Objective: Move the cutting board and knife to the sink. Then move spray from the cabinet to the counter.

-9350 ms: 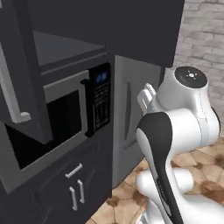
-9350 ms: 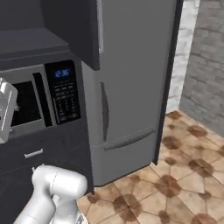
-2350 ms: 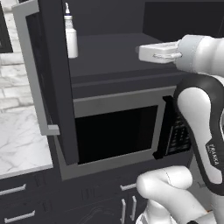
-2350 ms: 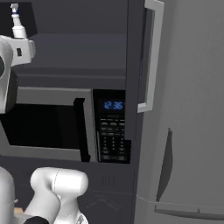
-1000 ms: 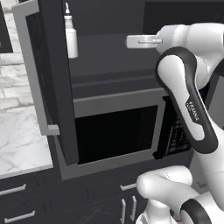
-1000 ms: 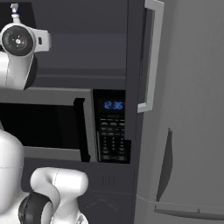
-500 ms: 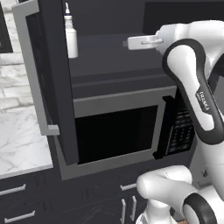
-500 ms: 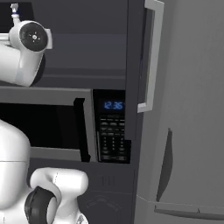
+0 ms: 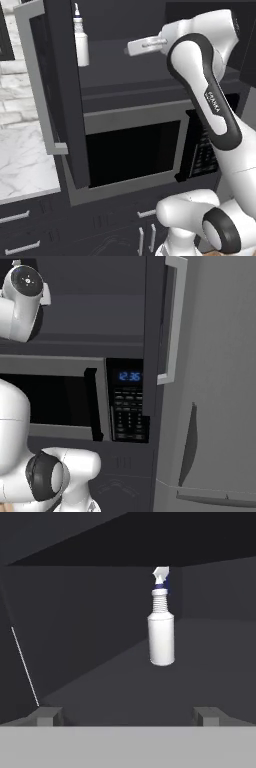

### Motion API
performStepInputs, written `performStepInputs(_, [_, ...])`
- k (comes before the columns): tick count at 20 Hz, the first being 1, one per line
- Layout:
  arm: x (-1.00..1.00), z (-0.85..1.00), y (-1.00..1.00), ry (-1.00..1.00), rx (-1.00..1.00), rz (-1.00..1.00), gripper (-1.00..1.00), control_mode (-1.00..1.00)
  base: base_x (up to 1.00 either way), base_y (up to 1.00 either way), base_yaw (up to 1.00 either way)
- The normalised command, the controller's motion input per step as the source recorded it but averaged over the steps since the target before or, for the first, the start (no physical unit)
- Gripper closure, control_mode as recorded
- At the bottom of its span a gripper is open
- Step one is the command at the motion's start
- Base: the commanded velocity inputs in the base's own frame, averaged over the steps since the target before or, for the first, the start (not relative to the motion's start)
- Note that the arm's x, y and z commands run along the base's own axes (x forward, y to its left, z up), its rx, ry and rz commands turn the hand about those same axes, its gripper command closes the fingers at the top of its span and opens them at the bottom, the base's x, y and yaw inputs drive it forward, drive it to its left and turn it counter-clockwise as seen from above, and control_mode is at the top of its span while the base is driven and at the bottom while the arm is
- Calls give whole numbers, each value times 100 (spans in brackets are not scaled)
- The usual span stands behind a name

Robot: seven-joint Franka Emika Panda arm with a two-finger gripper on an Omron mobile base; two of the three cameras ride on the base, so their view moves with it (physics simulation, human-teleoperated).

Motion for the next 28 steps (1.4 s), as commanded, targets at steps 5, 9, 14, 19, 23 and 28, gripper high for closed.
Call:
performStepInputs(5, [20, 0, 22, 0, -3, 0, -100, -100, 0, 0, 0])
performStepInputs(9, [20, -2, 7, 0, 0, 0, -100, -100, 0, 0, 0])
performStepInputs(14, [24, -7, 0, 0, 0, 0, -100, -100, 0, 0, 0])
performStepInputs(19, [30, -10, 0, 0, 0, 0, -100, -100, 0, 0, 0])
performStepInputs(23, [30, -3, 2, 0, 0, 0, -100, -100, 0, 0, 0])
performStepInputs(28, [30, 0, 1, 0, 0, 1, -100, -100, 0, 0, 0])
